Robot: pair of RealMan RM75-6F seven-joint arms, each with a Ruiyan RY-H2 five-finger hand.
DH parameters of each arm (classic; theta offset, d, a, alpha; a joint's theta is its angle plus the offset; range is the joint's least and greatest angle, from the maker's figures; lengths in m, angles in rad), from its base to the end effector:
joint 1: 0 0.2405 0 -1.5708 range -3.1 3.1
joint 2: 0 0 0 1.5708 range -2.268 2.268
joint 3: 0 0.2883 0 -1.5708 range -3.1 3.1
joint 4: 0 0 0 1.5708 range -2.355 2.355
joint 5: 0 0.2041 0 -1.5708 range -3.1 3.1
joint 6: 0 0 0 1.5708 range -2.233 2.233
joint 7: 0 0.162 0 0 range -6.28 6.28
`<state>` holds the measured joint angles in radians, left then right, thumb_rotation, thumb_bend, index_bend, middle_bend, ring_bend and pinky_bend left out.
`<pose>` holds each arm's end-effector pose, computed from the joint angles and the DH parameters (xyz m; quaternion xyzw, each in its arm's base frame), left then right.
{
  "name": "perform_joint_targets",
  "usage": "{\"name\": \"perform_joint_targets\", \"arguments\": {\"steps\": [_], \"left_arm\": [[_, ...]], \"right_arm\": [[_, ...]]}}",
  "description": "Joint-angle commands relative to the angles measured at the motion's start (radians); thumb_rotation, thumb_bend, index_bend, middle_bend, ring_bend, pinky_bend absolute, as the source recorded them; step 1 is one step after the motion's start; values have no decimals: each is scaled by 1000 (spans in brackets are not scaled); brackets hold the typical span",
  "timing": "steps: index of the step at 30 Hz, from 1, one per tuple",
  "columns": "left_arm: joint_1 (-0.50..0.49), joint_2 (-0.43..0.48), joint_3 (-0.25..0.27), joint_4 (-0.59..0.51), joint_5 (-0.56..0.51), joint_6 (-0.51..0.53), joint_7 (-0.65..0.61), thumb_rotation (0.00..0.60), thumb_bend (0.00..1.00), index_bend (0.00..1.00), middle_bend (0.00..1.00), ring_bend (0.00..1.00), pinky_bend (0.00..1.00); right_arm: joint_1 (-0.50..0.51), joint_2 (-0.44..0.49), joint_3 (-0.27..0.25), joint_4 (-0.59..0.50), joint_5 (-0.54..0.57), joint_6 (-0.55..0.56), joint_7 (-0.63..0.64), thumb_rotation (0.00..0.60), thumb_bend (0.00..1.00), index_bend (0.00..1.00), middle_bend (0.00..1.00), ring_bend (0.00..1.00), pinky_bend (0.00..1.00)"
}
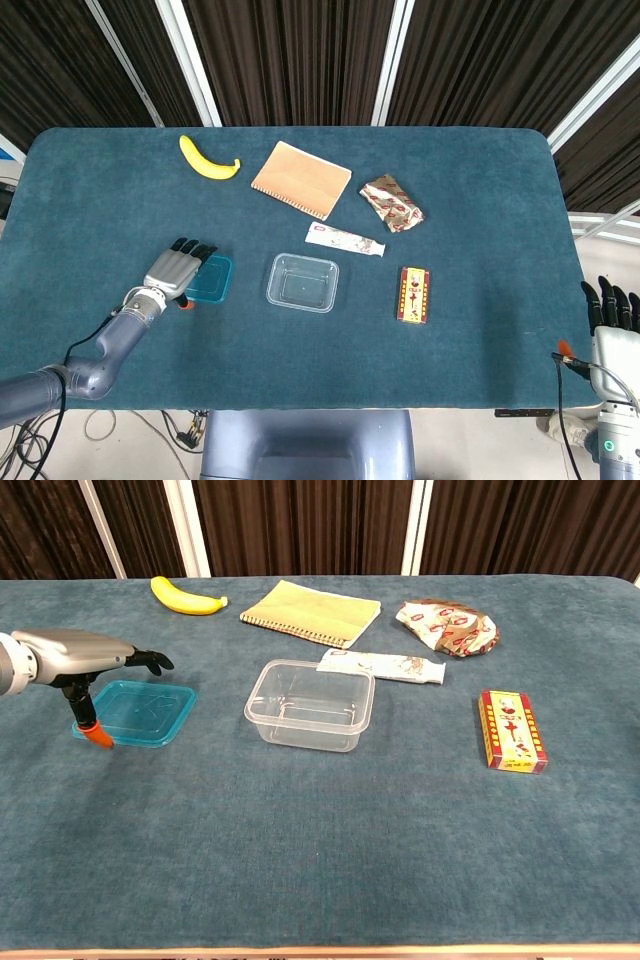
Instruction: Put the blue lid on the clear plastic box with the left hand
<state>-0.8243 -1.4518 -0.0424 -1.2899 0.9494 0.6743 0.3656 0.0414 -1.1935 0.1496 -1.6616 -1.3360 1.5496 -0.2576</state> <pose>-0.2486 0.4086 -0.0032 -0.7954 -0.3813 -0.1832 0.4341 -0.3453 -0.2015 0.1823 0.5281 -0.3617 0.3428 0.6876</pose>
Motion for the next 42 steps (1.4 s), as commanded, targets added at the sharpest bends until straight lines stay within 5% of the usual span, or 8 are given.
{"name": "perform_joint_targets", "arguments": {"steps": [1, 42], "left_arm": [[-1, -2, 1, 2, 1, -3, -4, 600, 49, 47, 87, 0, 0], [-26, -34, 16, 64, -9, -26, -5, 600, 61, 48, 88, 0, 0]], "right_arm": [[0, 0, 0, 0, 2, -1, 1, 600, 296, 92, 29, 0, 0], [-1, -3, 4, -5, 17, 0, -14, 600, 296, 100, 29, 0, 0]]}}
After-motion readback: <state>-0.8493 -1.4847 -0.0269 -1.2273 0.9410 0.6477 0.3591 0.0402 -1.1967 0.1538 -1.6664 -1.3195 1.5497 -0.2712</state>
